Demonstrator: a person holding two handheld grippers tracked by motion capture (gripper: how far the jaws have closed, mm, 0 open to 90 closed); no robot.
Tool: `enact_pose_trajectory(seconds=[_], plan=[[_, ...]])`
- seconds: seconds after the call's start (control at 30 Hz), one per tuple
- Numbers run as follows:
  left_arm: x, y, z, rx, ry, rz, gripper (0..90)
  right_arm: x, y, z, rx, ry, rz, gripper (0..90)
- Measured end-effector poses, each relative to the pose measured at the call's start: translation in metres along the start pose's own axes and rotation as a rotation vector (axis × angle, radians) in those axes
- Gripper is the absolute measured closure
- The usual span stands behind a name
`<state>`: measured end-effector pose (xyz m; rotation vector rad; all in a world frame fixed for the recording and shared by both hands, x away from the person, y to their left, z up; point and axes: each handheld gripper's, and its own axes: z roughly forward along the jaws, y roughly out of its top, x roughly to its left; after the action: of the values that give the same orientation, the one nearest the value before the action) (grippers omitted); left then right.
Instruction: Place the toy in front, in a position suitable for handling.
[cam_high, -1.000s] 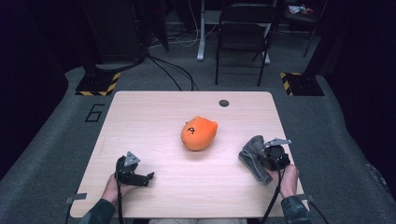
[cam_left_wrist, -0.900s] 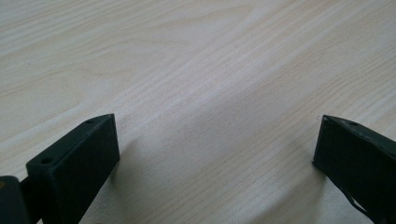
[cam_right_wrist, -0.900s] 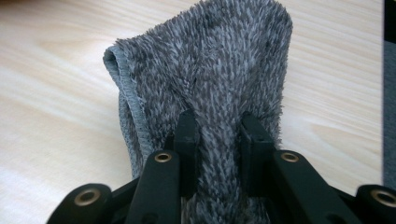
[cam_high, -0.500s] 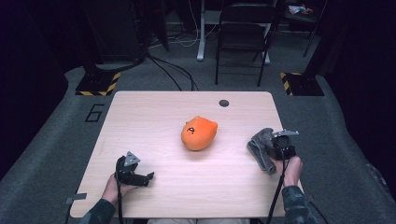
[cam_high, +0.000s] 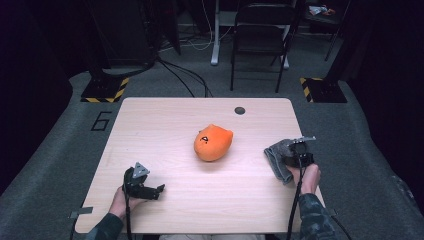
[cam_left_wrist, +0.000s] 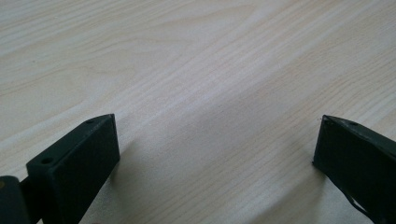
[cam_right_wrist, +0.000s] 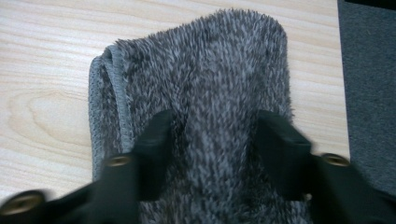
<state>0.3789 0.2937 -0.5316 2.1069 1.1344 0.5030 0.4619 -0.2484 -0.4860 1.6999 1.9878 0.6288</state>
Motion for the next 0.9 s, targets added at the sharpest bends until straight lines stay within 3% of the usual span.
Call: enact_pose_trajectory(seconds=[0.13, 0.27, 0.47, 0.63, 0.9], plan=[[0.001, 0.001, -0.002, 0.018, -0.005, 0.008, 0.0, 0.0, 0.0, -0.005, -0.009, 0.017, 0.007, 24.1], [0.003, 0.003, -0.002, 0.047, 0.004, 0.002, 0.0, 0.004, 0.003, -0.013, -0.039, 0.043, -0.016, 15.0], [0.006, 0.007, -0.006, 0.051, -0.018, -0.023, 0.0, 0.013, 0.001, -0.022, -0.057, 0.094, -0.06, 10.0], [0.003, 0.014, -0.009, 0.03, -0.024, -0.05, 0.0, 0.018, -0.003, -0.032, -0.073, 0.121, -0.059, 7.8], [-0.005, 0.028, -0.009, 0.009, -0.054, -0.034, 0.0, 0.024, -0.007, -0.036, -0.071, 0.146, -0.069, 2.5]])
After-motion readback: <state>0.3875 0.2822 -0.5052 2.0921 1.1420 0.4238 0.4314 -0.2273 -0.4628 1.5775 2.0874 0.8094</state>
